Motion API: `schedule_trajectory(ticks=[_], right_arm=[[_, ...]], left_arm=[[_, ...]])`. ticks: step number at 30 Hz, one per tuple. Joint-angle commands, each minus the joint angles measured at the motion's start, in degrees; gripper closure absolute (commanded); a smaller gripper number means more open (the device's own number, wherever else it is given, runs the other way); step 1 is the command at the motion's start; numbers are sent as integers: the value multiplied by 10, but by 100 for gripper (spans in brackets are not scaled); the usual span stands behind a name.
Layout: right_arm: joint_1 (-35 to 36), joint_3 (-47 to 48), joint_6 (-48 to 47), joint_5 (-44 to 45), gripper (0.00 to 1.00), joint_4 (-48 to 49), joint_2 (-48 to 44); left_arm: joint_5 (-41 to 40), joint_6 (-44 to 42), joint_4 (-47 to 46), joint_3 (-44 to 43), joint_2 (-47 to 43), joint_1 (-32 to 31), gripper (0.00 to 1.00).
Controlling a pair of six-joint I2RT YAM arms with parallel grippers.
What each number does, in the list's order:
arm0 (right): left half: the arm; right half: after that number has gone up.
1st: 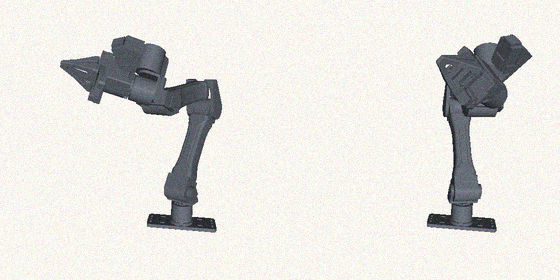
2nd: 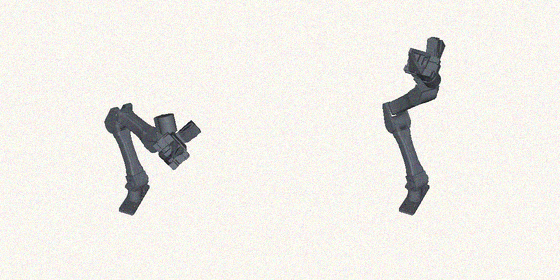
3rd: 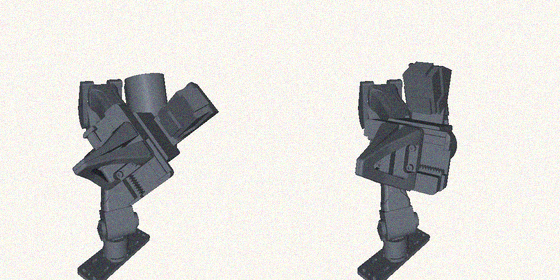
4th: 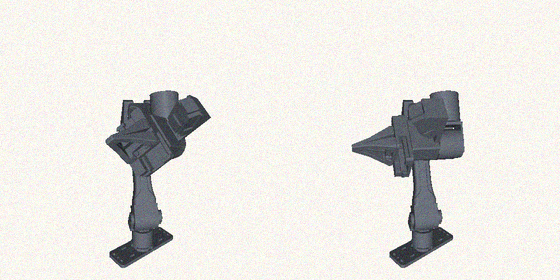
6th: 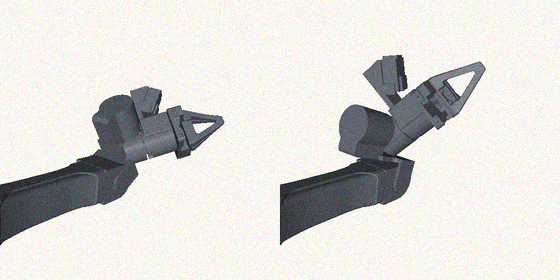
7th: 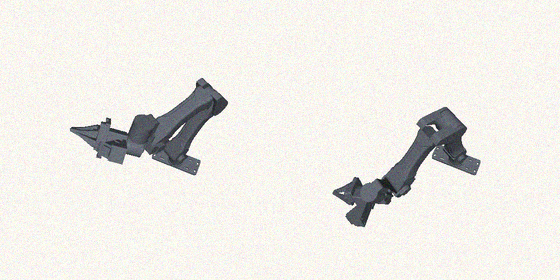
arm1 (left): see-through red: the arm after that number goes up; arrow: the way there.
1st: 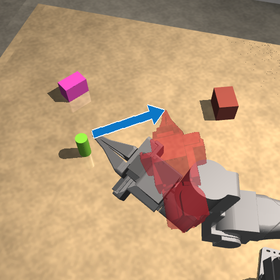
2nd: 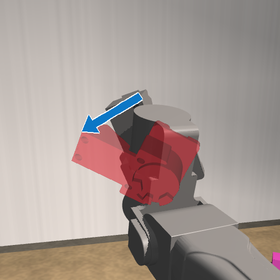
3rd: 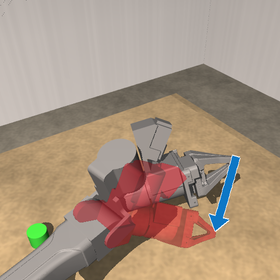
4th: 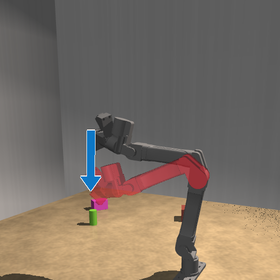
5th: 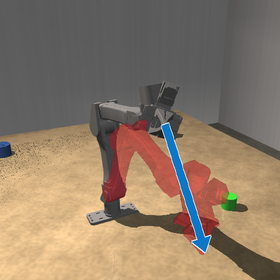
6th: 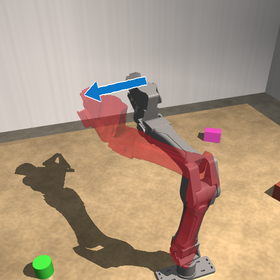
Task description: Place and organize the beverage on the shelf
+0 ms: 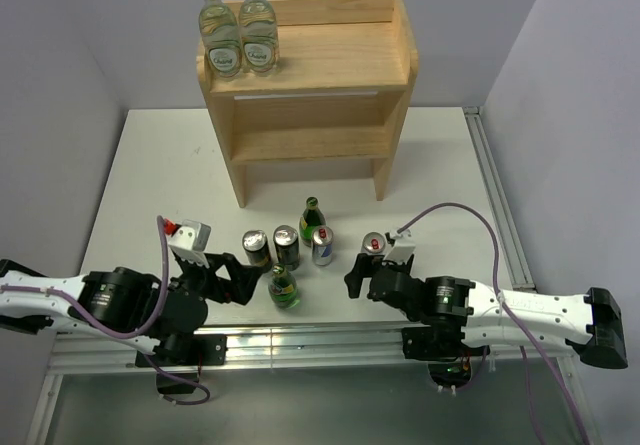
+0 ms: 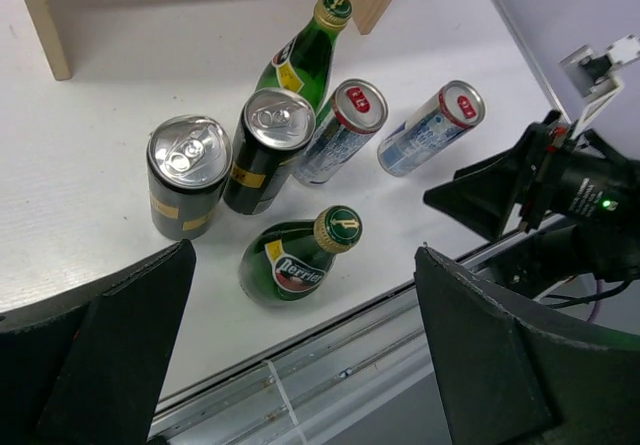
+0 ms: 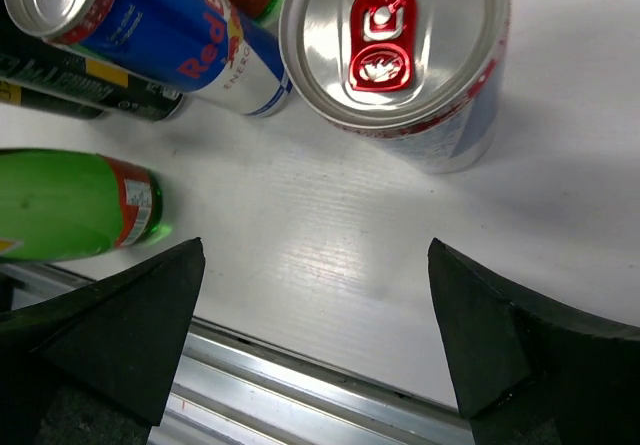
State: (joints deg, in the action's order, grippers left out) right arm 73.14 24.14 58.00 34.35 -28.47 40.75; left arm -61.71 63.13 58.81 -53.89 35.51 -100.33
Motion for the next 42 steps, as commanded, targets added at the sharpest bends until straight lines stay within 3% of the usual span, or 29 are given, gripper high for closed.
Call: schedule_trajectory(ticks=[1,12,21,35,36,38,39,42], right_arm=[[-5,39,29,46,0,-28,13],[-109,93,-8,42,0,2,144],[-113,57,13,69,0,104,202],[-113,-18,30,200,4,248,266],[-113,-23,22,207,5,263,274],[-113,-28,12,221,21,302,302],[-113,-25,6,225,43,309,311],[-113,-10,-8,233,64,320,346]], left_arm=[[-11,24,30,-17,25,-7,2],[-35,101,83,-17,44,-50,2],[-32,81,53,0,40,-51,2],[-27,74,47,2,36,-62,2],[-27,75,47,3,37,-62,2],[-28,77,49,2,40,-64,2],[-28,79,51,1,44,-65,2],[-31,94,66,-3,47,-68,2]])
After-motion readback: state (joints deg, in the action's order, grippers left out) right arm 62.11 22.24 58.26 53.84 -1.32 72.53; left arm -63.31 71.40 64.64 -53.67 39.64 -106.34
